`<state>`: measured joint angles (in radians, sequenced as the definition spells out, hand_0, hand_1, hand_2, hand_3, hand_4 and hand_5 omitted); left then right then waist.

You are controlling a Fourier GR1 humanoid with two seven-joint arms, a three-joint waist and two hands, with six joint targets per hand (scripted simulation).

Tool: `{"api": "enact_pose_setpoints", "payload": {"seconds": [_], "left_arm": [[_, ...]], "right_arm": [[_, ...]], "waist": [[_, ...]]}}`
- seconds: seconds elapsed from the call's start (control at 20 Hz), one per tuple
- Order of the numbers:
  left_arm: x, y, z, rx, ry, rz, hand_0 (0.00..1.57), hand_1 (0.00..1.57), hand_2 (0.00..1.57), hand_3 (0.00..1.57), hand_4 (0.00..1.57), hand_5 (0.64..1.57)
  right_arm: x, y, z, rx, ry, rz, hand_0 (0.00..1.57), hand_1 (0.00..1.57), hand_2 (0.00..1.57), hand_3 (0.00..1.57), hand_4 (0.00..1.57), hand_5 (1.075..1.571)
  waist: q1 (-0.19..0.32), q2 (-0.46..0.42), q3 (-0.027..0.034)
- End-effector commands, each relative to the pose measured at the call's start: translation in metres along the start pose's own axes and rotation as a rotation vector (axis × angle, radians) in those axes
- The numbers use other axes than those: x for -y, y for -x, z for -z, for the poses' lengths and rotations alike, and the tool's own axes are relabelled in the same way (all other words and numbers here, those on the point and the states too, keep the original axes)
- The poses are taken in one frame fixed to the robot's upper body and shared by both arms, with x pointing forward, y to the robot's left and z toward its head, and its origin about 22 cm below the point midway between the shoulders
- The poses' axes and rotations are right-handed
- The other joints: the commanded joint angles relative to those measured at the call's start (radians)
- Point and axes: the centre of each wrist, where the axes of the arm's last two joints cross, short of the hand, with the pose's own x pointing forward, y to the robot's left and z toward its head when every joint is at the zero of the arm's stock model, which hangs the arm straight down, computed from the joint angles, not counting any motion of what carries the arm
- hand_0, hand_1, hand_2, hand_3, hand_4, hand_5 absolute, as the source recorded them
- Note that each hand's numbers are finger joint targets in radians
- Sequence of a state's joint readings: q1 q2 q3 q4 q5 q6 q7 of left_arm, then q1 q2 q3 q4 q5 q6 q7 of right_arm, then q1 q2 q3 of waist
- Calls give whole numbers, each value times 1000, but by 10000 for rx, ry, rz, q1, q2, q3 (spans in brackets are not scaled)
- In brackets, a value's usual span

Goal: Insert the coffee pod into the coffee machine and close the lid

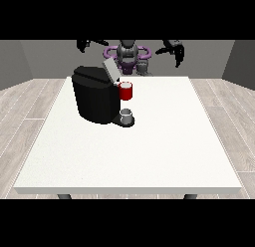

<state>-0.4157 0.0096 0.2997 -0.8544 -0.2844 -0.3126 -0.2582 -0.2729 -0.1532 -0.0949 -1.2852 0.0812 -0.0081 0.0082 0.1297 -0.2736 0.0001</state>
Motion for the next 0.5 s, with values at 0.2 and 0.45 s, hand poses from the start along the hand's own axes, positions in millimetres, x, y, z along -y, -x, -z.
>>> {"api": "enact_pose_setpoints", "payload": {"seconds": [0.2,0.45], "left_arm": [[-10,-38,-4,976,-166,289,0,0,0,0,361,1571],[9,-65,8,1520,-71,342,0,0,0,0,282,1571]], "right_arm": [[15,-37,32,137,90,713,0,0,0,0,175,1571],[15,-54,55,-71,296,1763,0,0,0,0,92,1571]], "waist": [[334,1115,1],[611,1796,1]]}}
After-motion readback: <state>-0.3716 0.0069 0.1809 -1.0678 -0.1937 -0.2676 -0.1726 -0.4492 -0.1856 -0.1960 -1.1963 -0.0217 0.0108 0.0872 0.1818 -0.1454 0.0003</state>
